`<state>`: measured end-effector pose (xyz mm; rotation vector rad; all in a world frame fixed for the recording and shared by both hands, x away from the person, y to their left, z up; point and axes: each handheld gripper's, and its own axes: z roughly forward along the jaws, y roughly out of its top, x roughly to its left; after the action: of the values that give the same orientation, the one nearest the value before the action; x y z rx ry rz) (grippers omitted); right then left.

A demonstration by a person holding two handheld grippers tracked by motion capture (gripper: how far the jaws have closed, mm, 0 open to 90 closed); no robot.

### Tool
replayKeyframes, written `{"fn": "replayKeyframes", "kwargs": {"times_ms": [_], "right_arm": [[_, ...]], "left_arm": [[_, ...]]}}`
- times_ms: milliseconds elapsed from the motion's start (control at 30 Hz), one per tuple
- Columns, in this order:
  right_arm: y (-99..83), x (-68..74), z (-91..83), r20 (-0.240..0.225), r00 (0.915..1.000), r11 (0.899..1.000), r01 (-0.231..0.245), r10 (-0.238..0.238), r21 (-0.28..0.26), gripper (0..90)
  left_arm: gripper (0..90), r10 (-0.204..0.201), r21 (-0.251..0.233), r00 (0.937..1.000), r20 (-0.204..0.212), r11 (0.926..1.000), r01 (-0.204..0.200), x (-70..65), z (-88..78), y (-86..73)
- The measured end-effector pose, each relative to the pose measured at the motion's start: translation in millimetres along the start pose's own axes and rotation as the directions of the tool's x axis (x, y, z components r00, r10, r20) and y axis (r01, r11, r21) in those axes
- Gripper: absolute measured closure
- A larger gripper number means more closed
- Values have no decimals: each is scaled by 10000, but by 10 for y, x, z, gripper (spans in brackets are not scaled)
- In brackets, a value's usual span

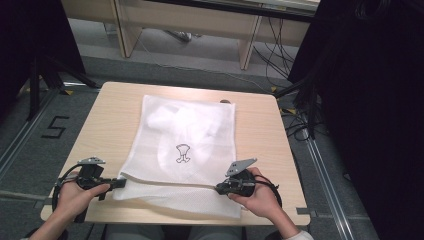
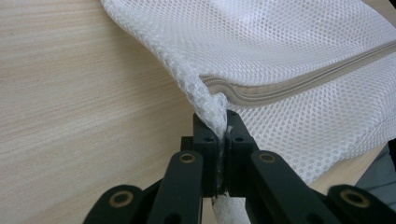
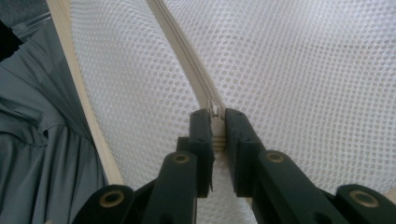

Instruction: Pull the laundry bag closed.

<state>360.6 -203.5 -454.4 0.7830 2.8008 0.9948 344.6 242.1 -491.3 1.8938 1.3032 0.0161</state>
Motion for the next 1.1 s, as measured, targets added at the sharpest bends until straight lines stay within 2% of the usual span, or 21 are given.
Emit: {"fn": "replayKeyframes", "kwargs": {"times_ms": [67,100,200,233,300,333,367,400,467,500,533,600,667,733,767,800,867,900,1000,1100], "right_arm": [[-1,-10,-26,-51,10000,9999,29,-28,144,826],[-9,-14,-5,-37,9999,9999,112,-112,-72,826],[-20,-10,-42,58,9999,9998,-110,110,169,826],[-26,-26,-36,-19,10000,9999,78,-78,74,826],[-47,-30,-53,20,9999,9999,-167,167,-29,826],[-52,-32,-72,134,9998,9998,-142,140,148,826],[-67,-31,-56,39,9997,9997,-220,221,-107,826],[-71,-36,-82,153,9997,9997,-182,180,153,826],[-89,-40,-96,111,9996,9995,-258,256,190,826],[-100,-42,-92,86,9993,9993,-373,372,46,826],[-105,-52,-109,129,9996,9995,-270,268,172,826],[-129,-58,-105,70,9993,9993,-366,366,8,826],[-131,-67,-122,97,9995,9995,-307,306,122,826],[-147,-64,-110,164,9994,9995,-304,306,-117,826],[-150,-66,-118,237,9993,9996,-284,285,-60,825],[-157,-46,-115,176,9985,9987,-513,514,-69,826],[-155,-70,-120,108,9998,9998,-155,154,137,826],[-155,-53,-122,301,9990,9992,-334,327,218,825],[-156,-62,-132,269,9994,9996,-232,228,144,825],[-167,-57,-125,306,9989,9994,-354,352,54,825]], "left_arm": [[856,4,8,10000,-32,10000,-4,0,0,1],[855,-41,12,10000,-3,10000,41,1,0,0],[856,-35,33,10000,-72,10000,36,2,0,0],[855,-86,-1,10000,-41,10000,86,4,0,0],[856,-48,13,10000,-61,10000,48,-1,0,1],[855,-28,30,10000,-36,10000,28,2,-1,2],[855,-11,38,10000,-82,10000,11,1,2,2],[855,-55,-33,10000,-81,10000,55,1,7,-1],[855,-41,19,10000,-60,10000,42,5,6,1],[855,-28,-15,9999,-112,10000,28,2,8,0],[855,-39,2,10000,-81,10000,39,3,8,1],[855,-46,18,9999,-94,10000,46,3,9,-1],[855,-63,-20,9999,-90,10000,63,0,10,-3],[855,-33,43,10000,-80,10000,33,1,6,0],[856,-56,-22,9999,-88,10000,55,1,9,-2],[855,-67,-64,9999,-83,10000,67,0,13,-4],[855,-37,78,10000,-49,10000,38,2,8,0],[855,-53,55,10000,-58,10000,53,3,9,0],[855,-51,-7,10000,-33,10000,51,-1,8,0],[855,-46,-41,10000,-81,10000,46,-2,6,-2]]}}
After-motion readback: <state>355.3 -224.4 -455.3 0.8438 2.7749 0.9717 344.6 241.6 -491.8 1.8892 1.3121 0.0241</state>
